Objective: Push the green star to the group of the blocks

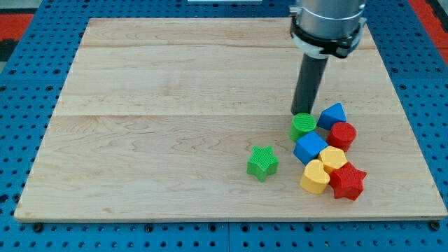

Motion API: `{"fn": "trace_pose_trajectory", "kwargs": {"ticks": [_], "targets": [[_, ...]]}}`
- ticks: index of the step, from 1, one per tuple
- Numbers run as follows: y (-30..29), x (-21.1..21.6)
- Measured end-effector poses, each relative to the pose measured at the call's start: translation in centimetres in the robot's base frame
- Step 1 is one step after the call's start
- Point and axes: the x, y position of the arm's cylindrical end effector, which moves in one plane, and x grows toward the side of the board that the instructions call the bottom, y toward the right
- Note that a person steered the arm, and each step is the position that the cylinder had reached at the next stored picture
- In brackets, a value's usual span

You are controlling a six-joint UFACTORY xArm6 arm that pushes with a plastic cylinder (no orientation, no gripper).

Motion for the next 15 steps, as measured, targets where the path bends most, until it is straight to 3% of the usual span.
{"fn": "trace_pose_trajectory", "kwargs": {"ticks": [3, 8, 9, 10, 11, 13, 14, 15], "targets": [[0.5, -2.2], [3.4, -2.2], [3.4, -3.1], [2.8, -6.9], [2.8, -7.1], [-10.9, -7.1], [-10.9, -5.3], [-10.9, 0.5]]}}
